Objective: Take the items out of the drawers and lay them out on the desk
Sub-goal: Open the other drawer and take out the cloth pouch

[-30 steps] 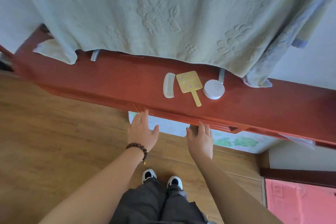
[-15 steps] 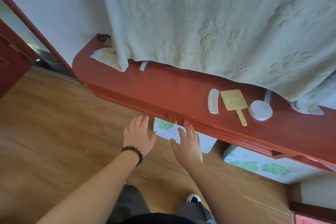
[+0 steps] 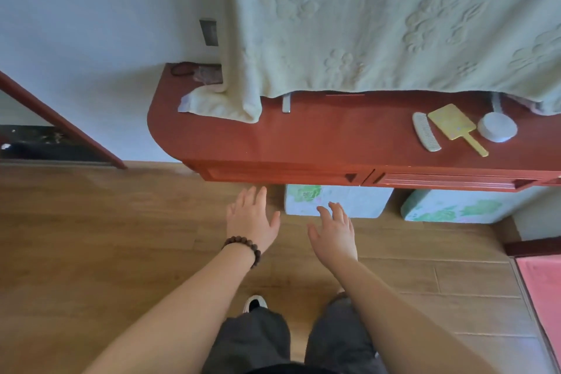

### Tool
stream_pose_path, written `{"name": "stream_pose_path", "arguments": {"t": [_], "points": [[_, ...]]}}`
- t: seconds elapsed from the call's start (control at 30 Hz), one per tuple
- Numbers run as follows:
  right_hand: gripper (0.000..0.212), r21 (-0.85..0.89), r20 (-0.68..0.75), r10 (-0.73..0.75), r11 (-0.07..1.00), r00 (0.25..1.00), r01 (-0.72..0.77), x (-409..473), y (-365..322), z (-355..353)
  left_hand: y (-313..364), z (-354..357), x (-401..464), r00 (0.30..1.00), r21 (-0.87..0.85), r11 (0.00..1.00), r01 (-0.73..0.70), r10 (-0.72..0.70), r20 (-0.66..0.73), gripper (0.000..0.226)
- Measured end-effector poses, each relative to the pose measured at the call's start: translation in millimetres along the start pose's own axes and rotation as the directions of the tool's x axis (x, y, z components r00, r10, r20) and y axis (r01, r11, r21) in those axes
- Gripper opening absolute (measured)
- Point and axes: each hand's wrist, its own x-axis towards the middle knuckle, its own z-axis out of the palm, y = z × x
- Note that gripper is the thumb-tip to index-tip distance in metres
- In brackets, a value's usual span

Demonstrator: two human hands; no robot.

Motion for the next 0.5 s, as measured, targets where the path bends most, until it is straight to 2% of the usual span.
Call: {"name": "stream_pose_path", "arguments": {"t": [0.27,0.33,0.4,0.47,0.5], "points": [[0.050,0.021,-0.010,0.020,1.000,1.000,-0.020,5,-19,4,-26,6,4,1.000,-0.028,1.000,-0.009,0.009,0.018,0.063],[0.049,0.086,-0.012,0.040,0.996,0.999,-0.039,15,-18,6,-28,8,12,0.999,-0.152,0.987,0.045,-0.040,0.032,0.063],[0.047,0.198,-0.010,0.101,0.975,0.995,-0.097,29,-15,8,-28,11,23,0.985,-0.411,0.896,0.168,-0.134,0.109,0.062],[0.045,0.351,0.018,0.198,0.916,0.980,-0.192,45,-13,7,-30,15,38,0.937,-0.641,0.686,0.345,-0.216,0.274,0.063],[0.045,0.419,0.042,0.246,0.875,0.968,-0.240,53,-11,6,-31,17,46,0.905,-0.699,0.575,0.424,-0.239,0.353,0.063]]}}
